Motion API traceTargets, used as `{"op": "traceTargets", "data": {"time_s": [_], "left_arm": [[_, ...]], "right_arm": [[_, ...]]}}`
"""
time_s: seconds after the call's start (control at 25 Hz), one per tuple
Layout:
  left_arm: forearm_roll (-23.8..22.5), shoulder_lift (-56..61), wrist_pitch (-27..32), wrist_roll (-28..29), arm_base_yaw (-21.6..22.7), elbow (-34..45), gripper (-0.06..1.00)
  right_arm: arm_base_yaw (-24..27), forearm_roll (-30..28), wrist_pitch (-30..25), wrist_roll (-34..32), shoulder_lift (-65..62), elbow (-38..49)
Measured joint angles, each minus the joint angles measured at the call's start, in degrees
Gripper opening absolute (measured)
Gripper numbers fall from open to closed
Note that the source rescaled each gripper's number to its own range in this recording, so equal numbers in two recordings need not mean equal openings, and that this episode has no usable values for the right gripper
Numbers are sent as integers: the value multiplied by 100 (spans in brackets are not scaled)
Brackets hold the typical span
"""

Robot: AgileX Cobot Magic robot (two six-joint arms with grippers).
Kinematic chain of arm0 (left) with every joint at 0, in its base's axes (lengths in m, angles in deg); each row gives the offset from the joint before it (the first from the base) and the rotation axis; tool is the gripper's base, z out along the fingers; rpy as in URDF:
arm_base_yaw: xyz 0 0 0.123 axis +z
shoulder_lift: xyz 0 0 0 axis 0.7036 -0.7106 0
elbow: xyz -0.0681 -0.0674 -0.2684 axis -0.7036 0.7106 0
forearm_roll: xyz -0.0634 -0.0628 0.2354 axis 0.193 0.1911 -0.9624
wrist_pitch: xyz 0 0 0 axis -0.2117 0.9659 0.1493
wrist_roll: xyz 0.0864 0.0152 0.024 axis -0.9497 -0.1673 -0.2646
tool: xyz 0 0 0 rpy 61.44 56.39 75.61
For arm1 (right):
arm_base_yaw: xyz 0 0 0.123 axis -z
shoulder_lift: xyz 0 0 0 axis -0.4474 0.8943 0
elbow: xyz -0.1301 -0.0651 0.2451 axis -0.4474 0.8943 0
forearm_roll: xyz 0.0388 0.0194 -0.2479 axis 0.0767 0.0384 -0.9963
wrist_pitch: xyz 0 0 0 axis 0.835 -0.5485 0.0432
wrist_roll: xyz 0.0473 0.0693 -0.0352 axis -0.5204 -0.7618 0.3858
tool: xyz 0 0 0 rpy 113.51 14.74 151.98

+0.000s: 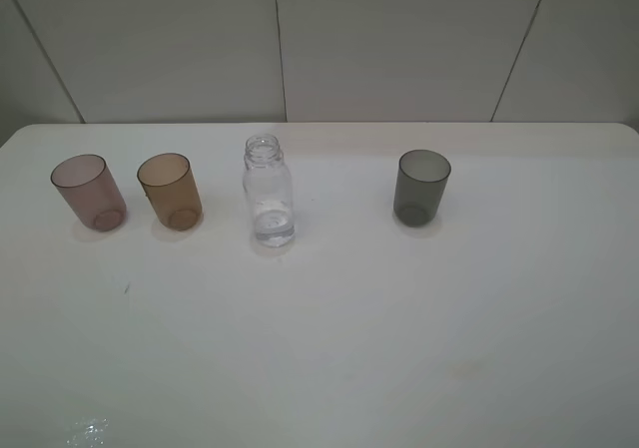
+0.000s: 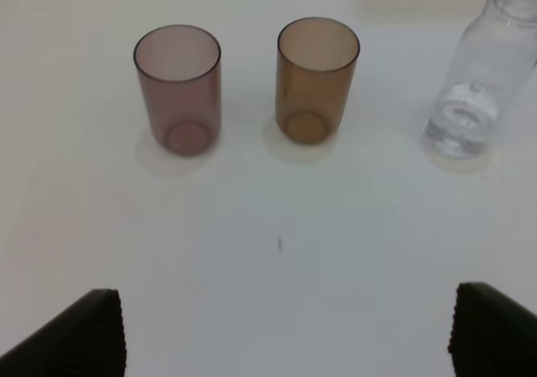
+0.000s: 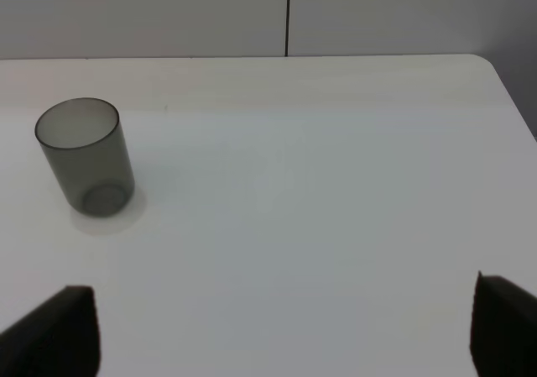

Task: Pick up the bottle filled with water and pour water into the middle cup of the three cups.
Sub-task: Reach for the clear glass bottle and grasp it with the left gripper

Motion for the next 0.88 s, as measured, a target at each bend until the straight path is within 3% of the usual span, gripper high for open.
{"op": "traceTargets", "data": {"time_s": [0.24,0.36,0.64,0.72,0.88], "left_arm": [[496,-795,-895,-95,-287,-31,100],[999,-1606,-1302,-516,-293,-31,100],[3109,-3338,-1916,-3045,-317,-31,100],[3398,-3722,-1934,-3469,-323,-31,100],[3556,-4328,-2145,-3885,-379,-31,100]], "right_arm": [[0,0,0,0,0,0],[0,0,0,0,0,0],[0,-34,0,0,0,0],[0,0,0,0,0,0],[0,0,0,0,0,0]]}}
